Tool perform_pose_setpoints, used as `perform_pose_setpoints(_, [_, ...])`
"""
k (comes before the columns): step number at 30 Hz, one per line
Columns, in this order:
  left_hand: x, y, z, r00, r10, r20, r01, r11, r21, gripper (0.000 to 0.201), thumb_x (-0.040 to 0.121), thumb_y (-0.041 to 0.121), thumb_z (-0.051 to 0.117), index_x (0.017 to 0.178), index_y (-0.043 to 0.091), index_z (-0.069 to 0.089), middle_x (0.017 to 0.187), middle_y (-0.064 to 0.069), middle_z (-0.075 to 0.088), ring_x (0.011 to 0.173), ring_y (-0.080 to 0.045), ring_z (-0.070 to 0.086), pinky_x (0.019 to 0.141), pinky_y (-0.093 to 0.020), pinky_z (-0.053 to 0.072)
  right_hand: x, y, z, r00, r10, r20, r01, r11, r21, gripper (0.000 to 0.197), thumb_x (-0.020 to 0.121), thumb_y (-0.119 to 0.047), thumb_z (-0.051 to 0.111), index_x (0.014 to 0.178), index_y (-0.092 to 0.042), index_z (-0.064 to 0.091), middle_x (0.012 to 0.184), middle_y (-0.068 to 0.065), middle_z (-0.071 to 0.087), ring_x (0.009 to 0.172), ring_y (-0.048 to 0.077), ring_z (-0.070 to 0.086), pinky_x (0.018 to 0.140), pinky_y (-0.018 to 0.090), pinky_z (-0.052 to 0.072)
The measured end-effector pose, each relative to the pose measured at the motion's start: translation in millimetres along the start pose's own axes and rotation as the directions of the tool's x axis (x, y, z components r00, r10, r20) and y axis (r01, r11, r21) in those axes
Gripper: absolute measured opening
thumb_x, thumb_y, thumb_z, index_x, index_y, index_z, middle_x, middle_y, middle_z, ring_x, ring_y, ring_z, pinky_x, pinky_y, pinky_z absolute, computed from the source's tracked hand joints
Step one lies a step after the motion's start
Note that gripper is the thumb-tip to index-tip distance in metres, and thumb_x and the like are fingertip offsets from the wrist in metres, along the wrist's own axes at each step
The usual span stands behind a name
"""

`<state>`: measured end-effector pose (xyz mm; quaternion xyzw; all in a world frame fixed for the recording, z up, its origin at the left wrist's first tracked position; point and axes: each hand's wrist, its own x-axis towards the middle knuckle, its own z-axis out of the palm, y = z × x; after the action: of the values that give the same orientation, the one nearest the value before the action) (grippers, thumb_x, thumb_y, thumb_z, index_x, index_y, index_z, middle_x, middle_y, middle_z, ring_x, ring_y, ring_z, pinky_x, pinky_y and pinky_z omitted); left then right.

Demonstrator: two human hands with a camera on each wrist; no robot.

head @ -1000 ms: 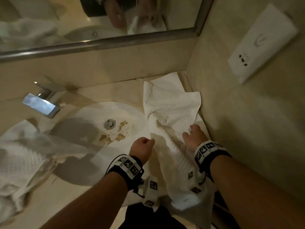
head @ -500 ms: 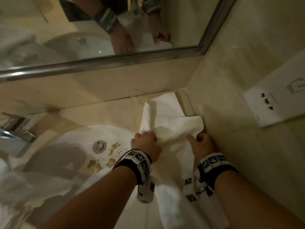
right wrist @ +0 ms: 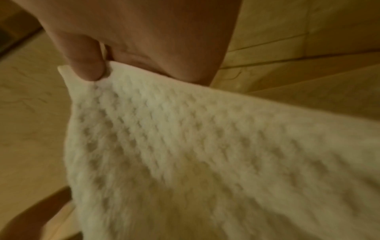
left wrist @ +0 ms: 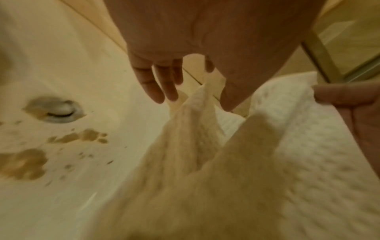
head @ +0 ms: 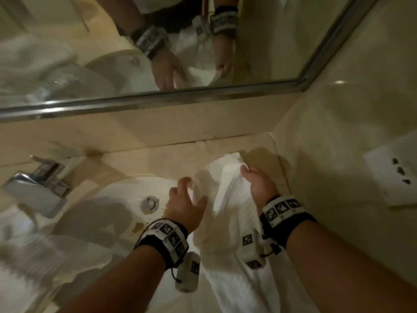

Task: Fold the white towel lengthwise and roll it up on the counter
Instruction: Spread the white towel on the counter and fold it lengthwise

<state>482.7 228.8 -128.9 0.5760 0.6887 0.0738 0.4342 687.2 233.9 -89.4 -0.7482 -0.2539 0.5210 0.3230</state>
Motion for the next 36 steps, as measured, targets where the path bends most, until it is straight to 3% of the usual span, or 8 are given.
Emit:
perform_pose_setpoints(3, [15,12,-2,0.979,0.184,0.087,-0.201,0.939,0.278,0.086,0.089,0.040,0.063,0.152,0.050,0.005,0.142,-0.009,0.027,0.126,-0.032,0.038,0.107,-0.049,0.043,7,-10,15,0.990,0.086,0.109,-0.099,0.989,0.114,0.040,0.102,-0.029,0.054,0.136,-0.009,0.057,0.137,0.001,0.055,0.128,0.022,0.050,0.115,0.041,0.035])
perform_pose_setpoints(10, [37,-2,-15,0.968,0.156,0.196,-0.240,0.800,0.549,0.042,0.092,0.055,0.055,0.129,0.037,0.045,0.125,-0.005,0.040,0.117,-0.032,0.044,0.102,-0.046,0.043,25,9,6,0.992,-0.014,-0.128,-0.054,0.855,-0.516,0.043,0.107,-0.035,0.035,0.126,-0.004,0.058,0.130,0.018,0.060,0.117,0.033,0.056,0.093,0.035,0.043])
perform_pose_setpoints(17, [55,-37,-45,0.998,0.063,-0.026,-0.067,0.976,-0.208,0.013,0.103,0.034,0.053,0.098,0.022,0.052,0.099,-0.007,0.062,0.077,-0.019,0.060,0.056,-0.023,0.050,39,16,-9,0.977,-0.160,-0.141,0.031,0.761,-0.648,0.034,0.104,-0.042,0.042,0.105,-0.013,0.059,0.102,0.008,0.065,0.086,0.027,0.058,0.073,0.030,0.038])
perform_pose_setpoints(20, [46,-34,-40,0.968,0.240,0.075,-0.243,0.970,0.029,0.030,0.089,0.054,0.067,0.115,0.042,0.055,0.115,0.004,0.050,0.102,-0.017,0.053,0.087,-0.033,0.051,44,18,1,0.976,-0.175,-0.126,0.047,0.742,-0.669,0.031,0.103,-0.041,0.044,0.098,-0.015,0.060,0.097,0.007,0.063,0.075,0.019,0.054,0.070,0.029,0.039])
perform_pose_setpoints(24, [43,-28,-24,0.957,0.053,0.284,-0.134,0.952,0.276,0.056,0.084,0.065,0.066,0.132,0.039,0.052,0.128,-0.004,0.046,0.121,-0.028,0.049,0.105,-0.045,0.046,50,28,5,0.969,-0.186,-0.165,-0.001,0.659,-0.752,0.038,0.100,-0.045,0.047,0.102,-0.012,0.067,0.116,0.013,0.052,0.092,0.030,0.059,0.085,0.031,0.048])
perform_pose_setpoints(29, [50,-39,-28,0.968,0.137,0.208,-0.066,0.946,-0.317,0.022,0.093,0.037,0.072,0.077,0.028,0.060,0.085,0.002,0.064,0.078,-0.016,0.061,0.076,-0.031,0.047,53,24,6,0.967,-0.220,-0.126,0.060,0.681,-0.729,0.051,0.102,-0.042,0.043,0.059,-0.013,0.047,0.068,0.005,0.052,0.065,0.026,0.057,0.064,0.033,0.049])
perform_pose_setpoints(34, [53,-39,-49,0.969,-0.031,0.246,0.223,0.543,-0.809,0.025,0.104,0.014,0.052,0.082,0.023,0.057,0.093,0.000,0.064,0.092,-0.023,0.055,0.076,-0.037,0.042,51,20,13,0.970,-0.203,-0.133,0.066,0.749,-0.659,0.046,0.103,-0.041,0.043,0.070,-0.012,0.053,0.068,0.003,0.053,0.066,0.022,0.053,0.062,0.031,0.041])
perform_pose_setpoints(36, [56,-41,-50,0.976,-0.034,0.215,0.171,0.731,-0.661,0.014,0.101,0.023,0.060,0.088,0.023,0.058,0.097,0.006,0.064,0.085,-0.021,0.058,0.072,-0.030,0.043,52,20,15,0.972,-0.184,-0.146,0.057,0.788,-0.613,0.047,0.104,-0.041,0.043,0.075,-0.006,0.056,0.066,0.006,0.053,0.063,0.022,0.051,0.055,0.028,0.035])
